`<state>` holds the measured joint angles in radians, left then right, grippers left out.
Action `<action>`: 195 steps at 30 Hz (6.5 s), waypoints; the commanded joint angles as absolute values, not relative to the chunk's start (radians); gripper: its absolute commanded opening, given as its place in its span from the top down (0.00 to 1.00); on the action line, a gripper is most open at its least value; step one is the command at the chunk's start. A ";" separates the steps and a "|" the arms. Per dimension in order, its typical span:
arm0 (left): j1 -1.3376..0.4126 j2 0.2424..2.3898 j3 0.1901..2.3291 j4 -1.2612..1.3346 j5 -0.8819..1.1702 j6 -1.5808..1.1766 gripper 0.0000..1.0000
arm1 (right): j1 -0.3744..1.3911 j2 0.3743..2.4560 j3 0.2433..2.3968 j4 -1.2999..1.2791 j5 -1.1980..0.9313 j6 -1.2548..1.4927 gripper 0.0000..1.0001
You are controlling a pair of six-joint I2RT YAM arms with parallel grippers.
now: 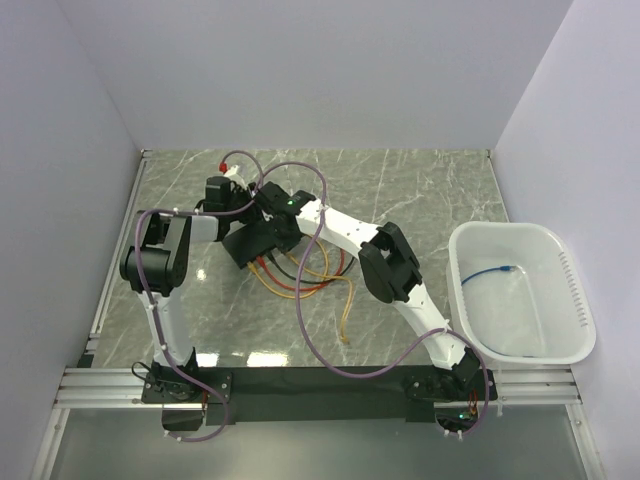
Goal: Insert the plug into the switch port
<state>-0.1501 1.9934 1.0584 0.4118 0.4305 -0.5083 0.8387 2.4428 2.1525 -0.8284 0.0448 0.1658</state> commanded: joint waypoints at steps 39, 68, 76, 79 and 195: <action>-0.196 2.126 1.149 0.328 0.574 -0.502 0.51 | 0.746 2.198 1.859 -0.285 0.181 0.008 1.00; -0.279 2.207 1.224 0.241 0.601 -0.437 0.52 | 0.730 2.355 2.092 -0.178 0.149 -0.061 1.00; -0.298 2.253 1.247 0.224 0.672 -0.437 0.53 | 0.733 2.381 2.129 -0.046 0.155 -0.003 1.00; -0.314 2.269 1.269 0.193 0.652 -0.413 0.53 | 0.732 2.391 2.166 -0.029 0.140 0.025 1.00; -0.083 0.962 0.864 0.083 0.143 -0.580 0.55 | 1.123 1.329 0.793 0.146 0.141 0.298 0.73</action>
